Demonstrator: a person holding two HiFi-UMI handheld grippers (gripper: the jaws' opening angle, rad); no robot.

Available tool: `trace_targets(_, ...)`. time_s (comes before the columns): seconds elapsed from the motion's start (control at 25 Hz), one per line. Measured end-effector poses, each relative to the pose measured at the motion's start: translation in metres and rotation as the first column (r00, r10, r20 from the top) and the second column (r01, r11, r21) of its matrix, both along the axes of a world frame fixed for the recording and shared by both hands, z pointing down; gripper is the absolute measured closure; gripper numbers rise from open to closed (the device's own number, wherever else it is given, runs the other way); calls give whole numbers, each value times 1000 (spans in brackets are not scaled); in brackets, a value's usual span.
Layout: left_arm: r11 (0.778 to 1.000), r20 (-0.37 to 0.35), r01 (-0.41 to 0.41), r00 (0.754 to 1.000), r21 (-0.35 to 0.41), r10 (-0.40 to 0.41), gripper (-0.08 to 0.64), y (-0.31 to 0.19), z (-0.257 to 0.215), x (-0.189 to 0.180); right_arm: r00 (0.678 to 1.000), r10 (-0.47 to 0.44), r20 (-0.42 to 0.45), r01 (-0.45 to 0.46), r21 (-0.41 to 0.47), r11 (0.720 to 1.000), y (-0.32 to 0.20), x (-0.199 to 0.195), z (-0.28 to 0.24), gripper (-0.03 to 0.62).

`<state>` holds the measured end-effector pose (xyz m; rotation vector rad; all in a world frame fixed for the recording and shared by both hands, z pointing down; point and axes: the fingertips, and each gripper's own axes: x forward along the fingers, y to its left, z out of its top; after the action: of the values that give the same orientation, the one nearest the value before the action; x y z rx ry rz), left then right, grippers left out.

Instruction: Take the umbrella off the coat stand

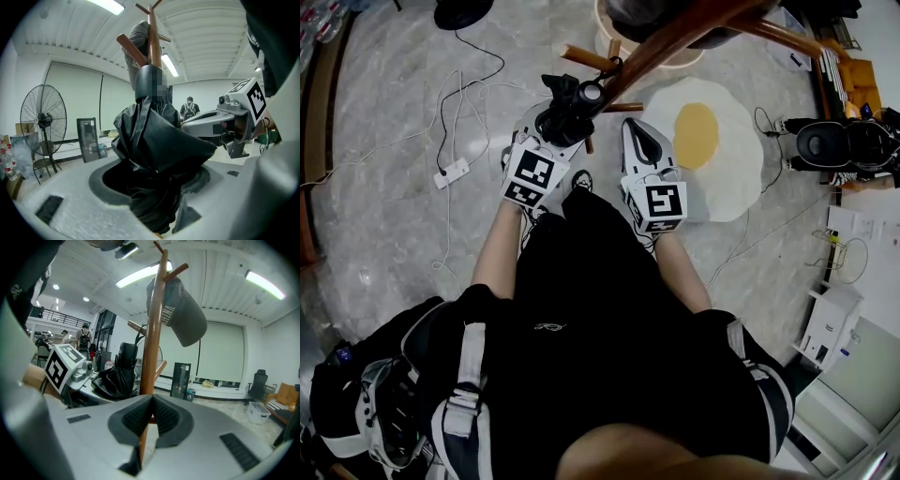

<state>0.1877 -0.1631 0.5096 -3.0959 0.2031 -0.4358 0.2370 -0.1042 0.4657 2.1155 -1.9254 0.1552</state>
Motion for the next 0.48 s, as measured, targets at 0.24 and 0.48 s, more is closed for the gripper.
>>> trace_targets(0.24,1000,-13,19,1000,0,-19,288,-4,-5,-2,1000,-12,-2,12,3,1000,-3,-1,-1,586)
trace_targets(0.48,999,-22,43,999,18,-43,289,-9,-13,-9,999,-39,-13,39,10,999,-8,-7,-4,586)
